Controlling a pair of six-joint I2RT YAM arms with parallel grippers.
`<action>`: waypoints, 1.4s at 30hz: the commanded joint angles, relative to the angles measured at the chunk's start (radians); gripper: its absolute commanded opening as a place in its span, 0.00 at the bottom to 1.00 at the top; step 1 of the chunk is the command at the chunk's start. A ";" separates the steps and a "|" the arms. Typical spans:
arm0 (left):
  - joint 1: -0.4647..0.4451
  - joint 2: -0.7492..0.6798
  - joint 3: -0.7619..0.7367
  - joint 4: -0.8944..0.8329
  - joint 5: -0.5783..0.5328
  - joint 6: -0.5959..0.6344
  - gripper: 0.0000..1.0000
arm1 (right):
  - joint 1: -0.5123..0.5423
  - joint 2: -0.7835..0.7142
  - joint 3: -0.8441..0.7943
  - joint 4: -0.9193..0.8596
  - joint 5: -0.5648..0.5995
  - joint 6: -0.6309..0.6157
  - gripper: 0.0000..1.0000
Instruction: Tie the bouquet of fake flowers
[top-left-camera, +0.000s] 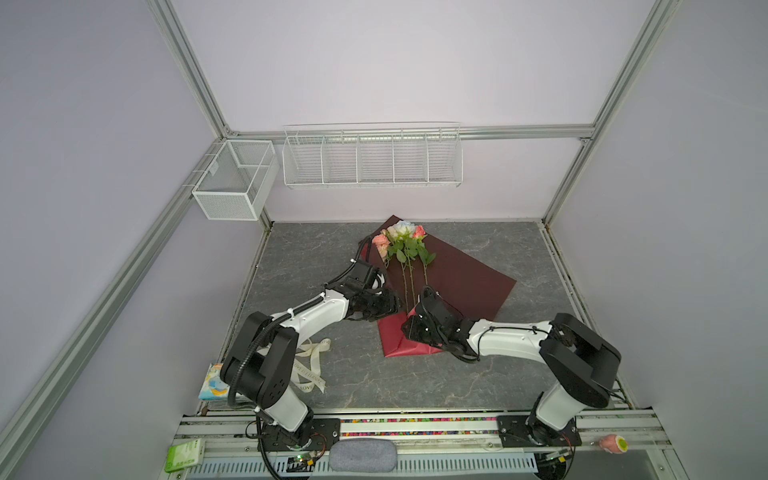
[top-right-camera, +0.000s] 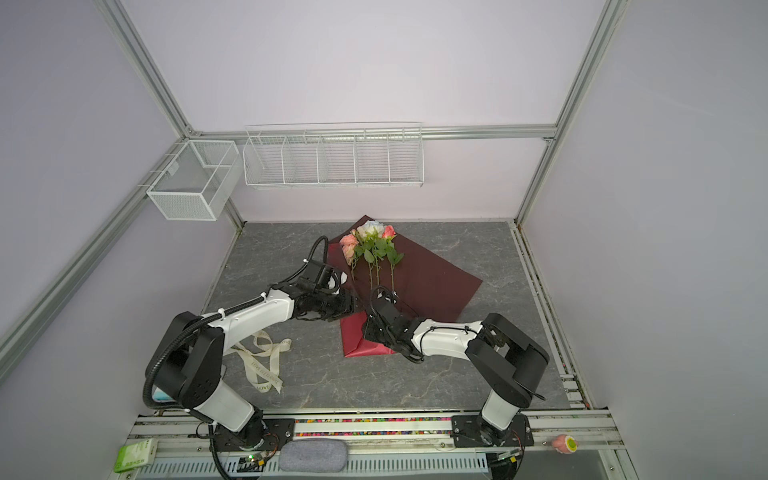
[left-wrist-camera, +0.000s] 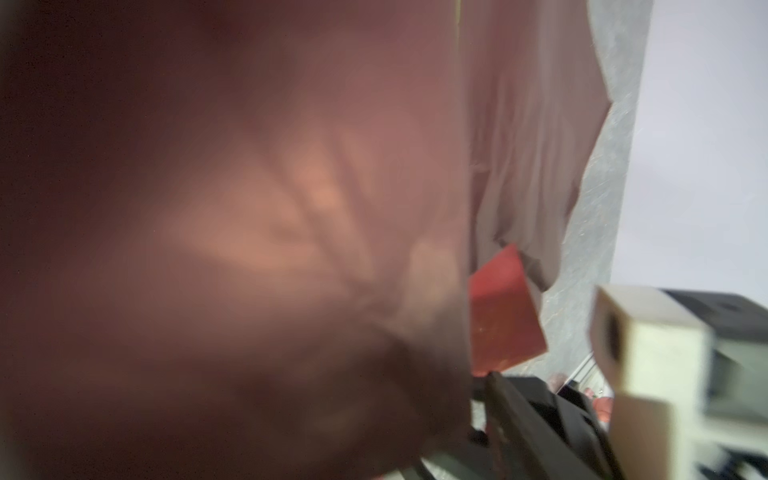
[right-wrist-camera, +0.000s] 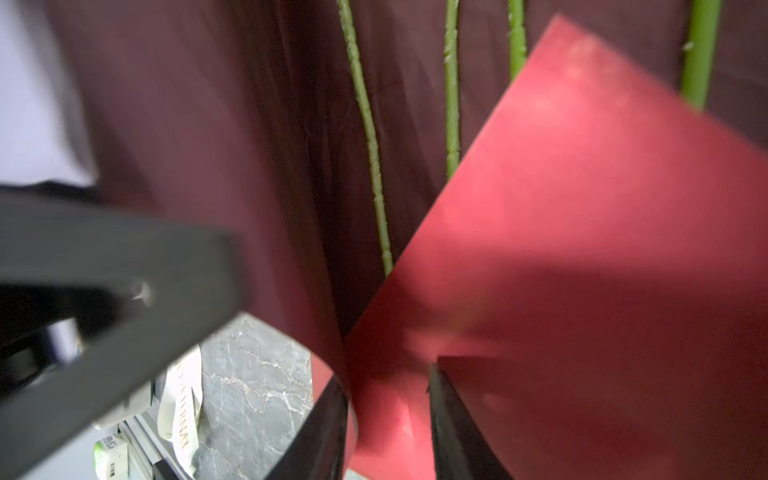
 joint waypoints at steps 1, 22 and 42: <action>-0.006 -0.121 0.051 -0.078 -0.049 0.040 0.77 | -0.021 0.008 -0.010 0.005 0.007 0.050 0.39; 0.045 -0.196 -0.120 0.022 -0.014 -0.013 0.50 | -0.067 -0.035 0.022 -0.109 0.008 0.053 0.44; -0.060 0.010 -0.291 0.283 0.072 -0.141 0.26 | 0.002 -0.112 0.167 -0.168 -0.005 -0.008 0.32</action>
